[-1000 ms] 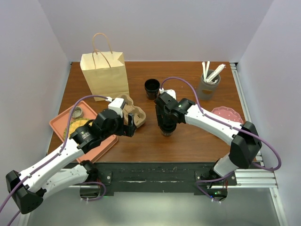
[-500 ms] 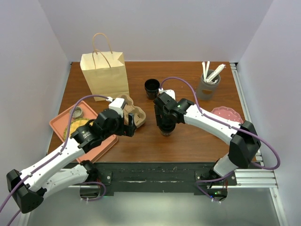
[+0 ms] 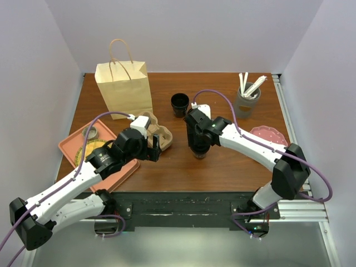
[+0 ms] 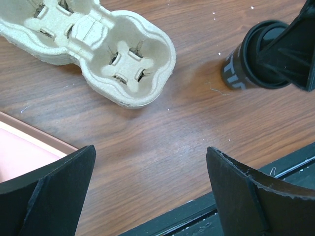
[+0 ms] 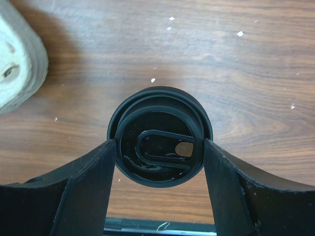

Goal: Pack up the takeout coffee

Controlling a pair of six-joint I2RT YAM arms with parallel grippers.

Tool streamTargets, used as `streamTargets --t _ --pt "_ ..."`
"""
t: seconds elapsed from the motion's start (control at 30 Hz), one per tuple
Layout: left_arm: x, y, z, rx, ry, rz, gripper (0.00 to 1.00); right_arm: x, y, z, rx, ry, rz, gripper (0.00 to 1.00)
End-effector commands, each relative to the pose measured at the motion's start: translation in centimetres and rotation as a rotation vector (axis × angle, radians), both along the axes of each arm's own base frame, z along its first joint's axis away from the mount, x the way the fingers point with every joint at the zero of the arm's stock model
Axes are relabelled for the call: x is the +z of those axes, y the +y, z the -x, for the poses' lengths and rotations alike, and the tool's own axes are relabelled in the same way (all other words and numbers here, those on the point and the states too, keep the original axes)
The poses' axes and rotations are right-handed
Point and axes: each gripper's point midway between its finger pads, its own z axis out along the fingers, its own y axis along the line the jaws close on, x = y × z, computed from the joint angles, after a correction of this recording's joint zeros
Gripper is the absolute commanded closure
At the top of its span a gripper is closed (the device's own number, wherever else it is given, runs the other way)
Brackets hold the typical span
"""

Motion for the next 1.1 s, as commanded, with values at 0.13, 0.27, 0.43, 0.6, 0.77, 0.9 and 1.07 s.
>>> streamTargets --t 0.13,0.27,0.43,0.6,0.77,0.9,1.07 --pt "2.3 -0.1 -1.2 0.014 -0.073 0.022 0.0 -0.2 -5.7 -2.4 -0.146 -0.054 0.019 0.32" --pt "2.3 0.0 -1.1 0.012 -0.071 0.014 0.0 0.2 -8.1 -4.3 -0.197 -0.085 0.004 0.32" --pt "2.2 0.0 -1.1 0.009 -0.07 0.006 0.0 0.3 -11.7 -6.8 -0.3 -0.1 0.018 0.32" --pt "2.2 0.0 -1.1 0.007 -0.065 -0.005 0.0 0.1 -15.4 -8.8 -0.393 -0.102 0.044 0.32" --pt "2.4 0.2 -1.3 0.018 -0.066 -0.013 0.0 0.0 -18.2 -10.0 -0.453 -0.1 0.028 0.32" --pt "2.4 0.3 -1.4 0.03 -0.066 -0.018 0.0 0.7 -19.0 -10.9 -0.465 -0.11 0.026 0.29" --pt "2.5 0.4 -2.0 0.044 -0.07 -0.04 0.0 1.7 -18.7 -11.3 -0.464 -0.114 0.012 0.2"
